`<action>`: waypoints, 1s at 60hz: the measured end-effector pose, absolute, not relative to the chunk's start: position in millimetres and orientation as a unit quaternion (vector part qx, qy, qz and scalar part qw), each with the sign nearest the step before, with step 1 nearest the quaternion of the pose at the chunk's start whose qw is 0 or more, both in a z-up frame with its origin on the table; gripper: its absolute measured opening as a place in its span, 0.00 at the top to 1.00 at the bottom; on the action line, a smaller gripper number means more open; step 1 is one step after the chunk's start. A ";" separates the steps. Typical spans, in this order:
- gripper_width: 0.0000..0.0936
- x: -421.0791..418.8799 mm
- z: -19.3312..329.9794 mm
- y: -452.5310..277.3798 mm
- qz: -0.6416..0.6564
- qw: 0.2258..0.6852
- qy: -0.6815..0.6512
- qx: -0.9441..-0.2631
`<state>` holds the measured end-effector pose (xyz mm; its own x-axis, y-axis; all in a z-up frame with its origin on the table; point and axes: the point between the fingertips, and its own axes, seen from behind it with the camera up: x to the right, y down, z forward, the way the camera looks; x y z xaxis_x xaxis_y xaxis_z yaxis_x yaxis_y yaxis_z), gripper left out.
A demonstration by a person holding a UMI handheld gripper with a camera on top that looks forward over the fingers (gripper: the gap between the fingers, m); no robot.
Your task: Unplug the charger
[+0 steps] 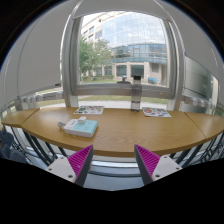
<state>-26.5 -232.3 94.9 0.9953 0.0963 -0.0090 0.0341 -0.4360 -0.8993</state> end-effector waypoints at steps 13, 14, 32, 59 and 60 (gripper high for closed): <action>0.12 -139.3 53.3 -178.3 0.068 0.517 -0.071 -0.850; 0.12 -145.1 52.6 -173.7 0.071 0.518 -0.070 -0.849; 0.29 -207.2 37.5 -39.1 0.044 0.520 0.006 -0.853; 0.81 -204.8 22.3 2.7 -0.036 0.503 0.035 -0.863; 0.82 -204.5 23.0 3.1 -0.036 0.503 0.037 -0.863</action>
<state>-204.5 3.1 23.0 0.9947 -0.0997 0.0260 -0.0266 -0.4921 -0.8701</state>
